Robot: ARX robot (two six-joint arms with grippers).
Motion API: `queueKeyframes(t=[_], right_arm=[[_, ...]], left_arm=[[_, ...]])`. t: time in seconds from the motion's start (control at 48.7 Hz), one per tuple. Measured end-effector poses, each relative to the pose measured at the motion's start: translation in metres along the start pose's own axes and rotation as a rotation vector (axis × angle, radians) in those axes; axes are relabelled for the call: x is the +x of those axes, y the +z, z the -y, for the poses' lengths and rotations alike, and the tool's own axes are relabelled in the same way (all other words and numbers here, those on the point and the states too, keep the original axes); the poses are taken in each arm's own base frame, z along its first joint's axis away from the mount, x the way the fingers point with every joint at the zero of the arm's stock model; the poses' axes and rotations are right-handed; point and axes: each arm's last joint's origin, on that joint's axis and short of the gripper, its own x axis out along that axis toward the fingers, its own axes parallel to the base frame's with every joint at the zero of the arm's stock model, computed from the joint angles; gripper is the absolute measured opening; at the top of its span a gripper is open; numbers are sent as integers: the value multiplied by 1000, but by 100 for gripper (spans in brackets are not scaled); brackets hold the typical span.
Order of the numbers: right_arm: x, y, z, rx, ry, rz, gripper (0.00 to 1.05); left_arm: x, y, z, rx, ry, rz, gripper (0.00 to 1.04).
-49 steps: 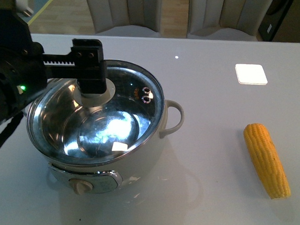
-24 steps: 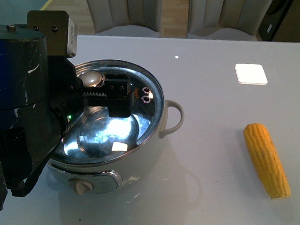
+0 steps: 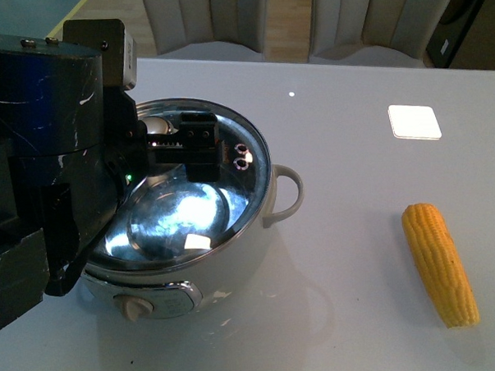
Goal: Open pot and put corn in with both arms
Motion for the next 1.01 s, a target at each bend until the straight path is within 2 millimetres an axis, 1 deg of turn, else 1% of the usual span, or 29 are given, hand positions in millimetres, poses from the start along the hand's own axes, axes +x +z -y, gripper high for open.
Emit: queueKeyframes(t=[0.205,0.247,0.267,0.329,0.349,0.37,0.411,0.555,0.658,0.781,0.904,1.007], right_arm=[[0,0,0,0,0,0,96],[0,0,0,0,0,0,96],[0,0,0,0,0,0,96],[0,0,0,0,0,0,96],[0,0,0,0,0,0,96],[0,0,0,0,0,0,96],[0,0,0,0,0,0,96],[0,0,0,0,0,0,96],[0,0,0,0,0,0,96],[0,0,0,0,0,0,96],[0,0,0,0,0,0,96],[0,0,0,0,0,0,96]], left_arm=[[1,0,0,-8,-3,-7,97],[1,0,0,-9,-6,-8,93],[1,0,1,-9,-6,-8,88],[2,1,1,-8,-13,-8,77],[2,1,2,-8,-14,-7,75],[2,1,2,-7,-12,-6,71],[2,2,2,-9,-12,-4,66],[3,3,3,-8,-6,-5,57],[3,3,3,-7,-2,-6,55],[4,3,4,-4,10,-7,55],[5,5,6,0,9,-10,51],[5,6,6,5,12,-12,54]])
